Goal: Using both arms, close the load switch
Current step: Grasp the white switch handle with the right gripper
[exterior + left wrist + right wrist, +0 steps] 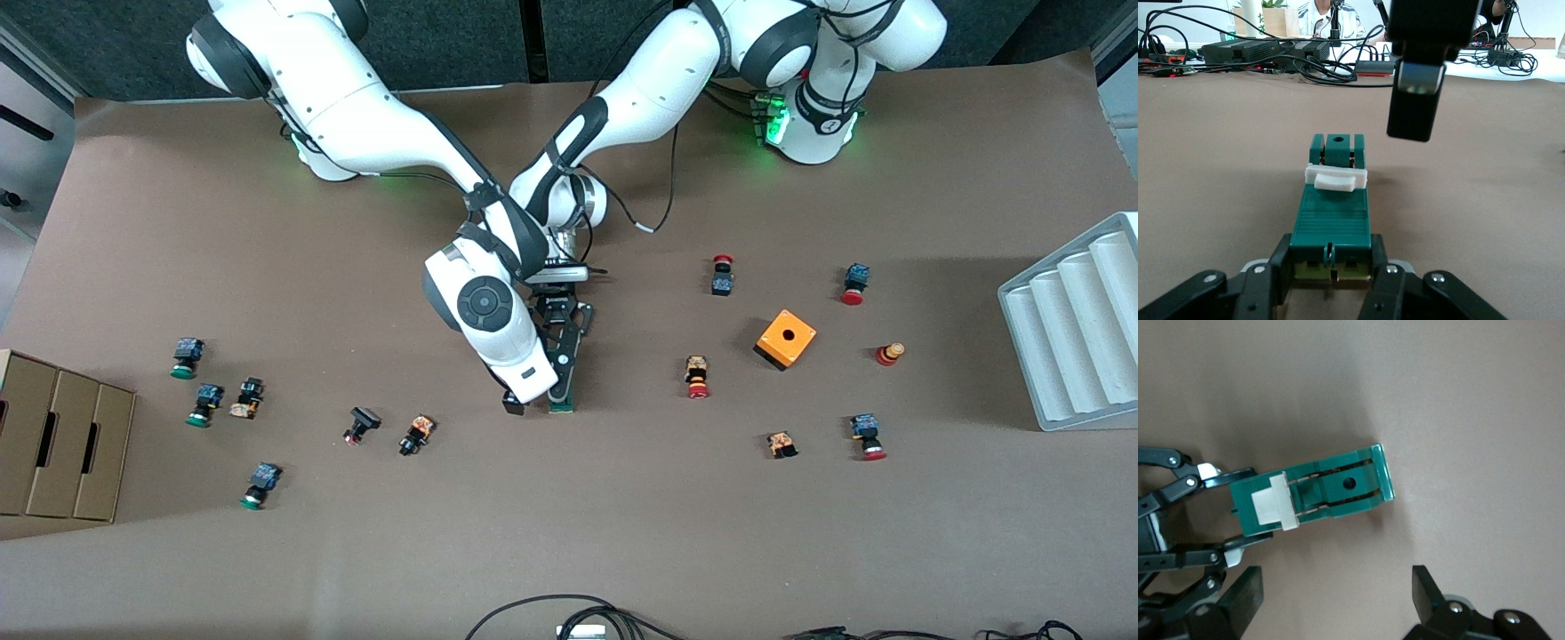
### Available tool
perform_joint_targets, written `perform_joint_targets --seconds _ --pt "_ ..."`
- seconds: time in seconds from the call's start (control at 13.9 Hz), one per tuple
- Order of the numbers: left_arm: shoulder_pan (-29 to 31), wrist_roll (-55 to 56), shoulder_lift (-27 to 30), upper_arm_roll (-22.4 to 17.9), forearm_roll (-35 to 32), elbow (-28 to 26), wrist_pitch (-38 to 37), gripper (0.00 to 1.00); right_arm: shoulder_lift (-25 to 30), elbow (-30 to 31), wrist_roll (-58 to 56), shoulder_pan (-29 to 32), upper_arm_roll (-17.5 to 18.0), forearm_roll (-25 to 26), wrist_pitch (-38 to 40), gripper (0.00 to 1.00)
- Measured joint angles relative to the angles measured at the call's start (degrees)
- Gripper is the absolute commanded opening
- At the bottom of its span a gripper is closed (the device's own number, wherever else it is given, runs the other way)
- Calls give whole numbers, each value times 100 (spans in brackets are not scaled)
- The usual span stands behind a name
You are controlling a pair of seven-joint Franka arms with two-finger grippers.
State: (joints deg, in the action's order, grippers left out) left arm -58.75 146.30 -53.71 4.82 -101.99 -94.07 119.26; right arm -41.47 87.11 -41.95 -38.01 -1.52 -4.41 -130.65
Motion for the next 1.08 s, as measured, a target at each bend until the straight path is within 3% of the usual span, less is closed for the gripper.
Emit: perform_joint_targets --seconds 1.08 --pt "-2 0 -3 0 -6 0 -7 31 -182 0 -1 -590 -54 103 -315 99"
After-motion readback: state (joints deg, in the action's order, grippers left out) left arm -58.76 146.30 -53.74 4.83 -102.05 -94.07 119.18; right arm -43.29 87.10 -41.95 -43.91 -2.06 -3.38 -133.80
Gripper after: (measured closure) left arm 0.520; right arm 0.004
